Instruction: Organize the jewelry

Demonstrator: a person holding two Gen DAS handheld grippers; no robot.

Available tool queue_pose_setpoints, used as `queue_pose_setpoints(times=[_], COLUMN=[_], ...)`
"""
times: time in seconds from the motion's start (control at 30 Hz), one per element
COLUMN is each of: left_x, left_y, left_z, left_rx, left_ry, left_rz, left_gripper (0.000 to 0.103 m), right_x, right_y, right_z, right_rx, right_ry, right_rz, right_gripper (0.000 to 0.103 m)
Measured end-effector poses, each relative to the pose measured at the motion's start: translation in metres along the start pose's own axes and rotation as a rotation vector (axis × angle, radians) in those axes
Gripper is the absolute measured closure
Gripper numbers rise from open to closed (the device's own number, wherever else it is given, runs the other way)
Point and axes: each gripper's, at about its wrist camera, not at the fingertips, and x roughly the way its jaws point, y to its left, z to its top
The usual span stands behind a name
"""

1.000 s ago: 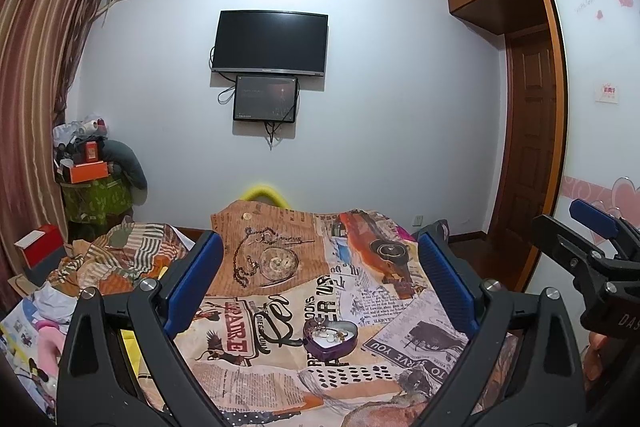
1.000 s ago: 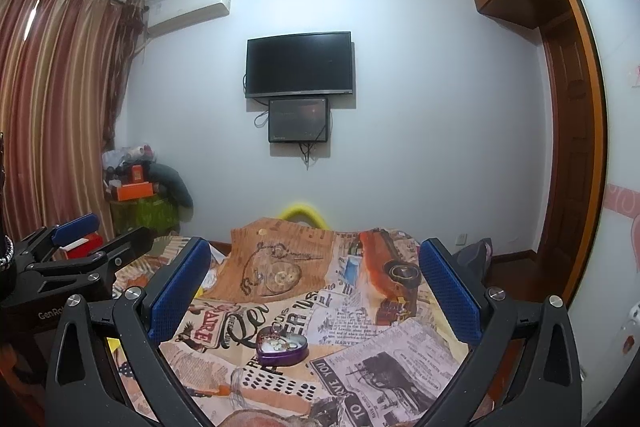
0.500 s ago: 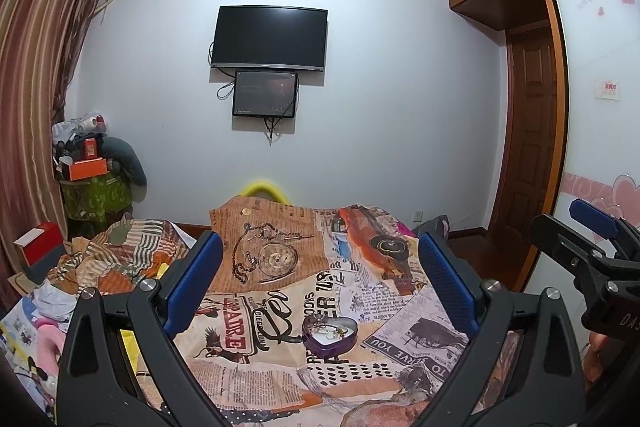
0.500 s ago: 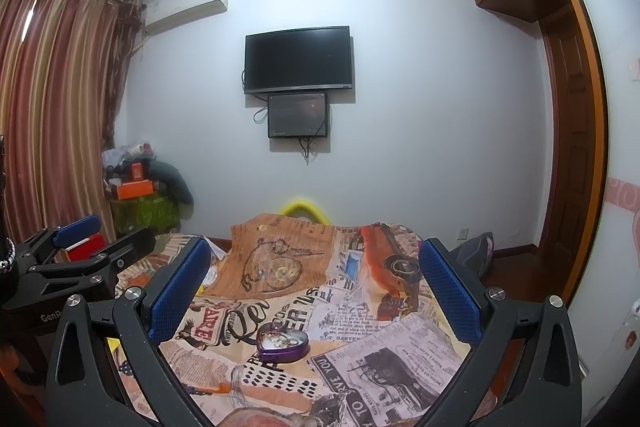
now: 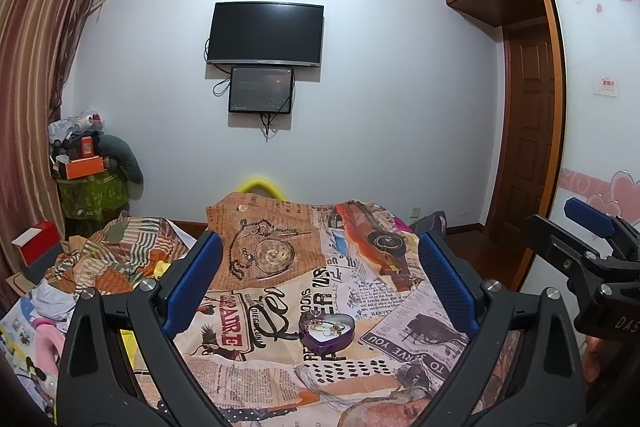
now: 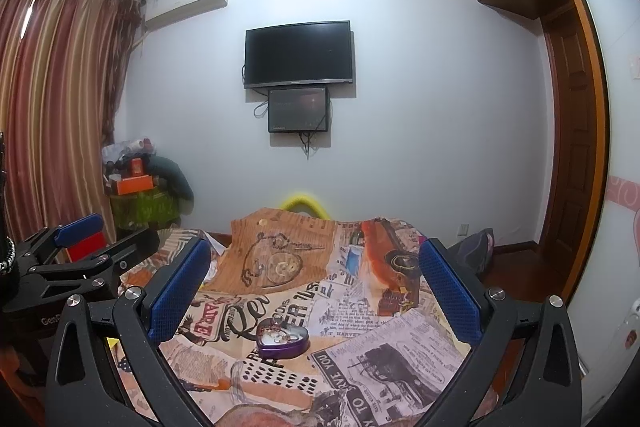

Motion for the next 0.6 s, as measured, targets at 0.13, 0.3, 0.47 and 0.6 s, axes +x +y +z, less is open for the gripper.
queue_pose_setpoints(times=[0.13,0.3,0.47,0.6], left_x=[0.0016,0.0027,0.0045,0.0054], left_y=[0.0009,0.0040,0.0056,0.0060], left_z=[-0.0006,-0.0003,-0.0019,-0.0026], left_rx=[-0.006,-0.013,-0.023,-0.022], left_ry=[0.005,0.008,0.015,0.018], left_rz=[-0.009,-0.016,-0.025,-0.027], left_gripper=[0.004,0.004,0.004,0.004], right_x=[0.0037,0.0047,0.0048,0.0052], right_y=[-0.0010,-0.0020,-0.0023,-0.0024], right_z=[-0.0005,-0.0016,-0.0020,-0.0012], right_rx=[0.001,0.003,0.002,-0.001], right_ry=[0.010,0.019,0.020,0.021], right_rz=[-0.007,-0.010,-0.011,-0.013], right_gripper=[0.000,0.000,0.000,0.000])
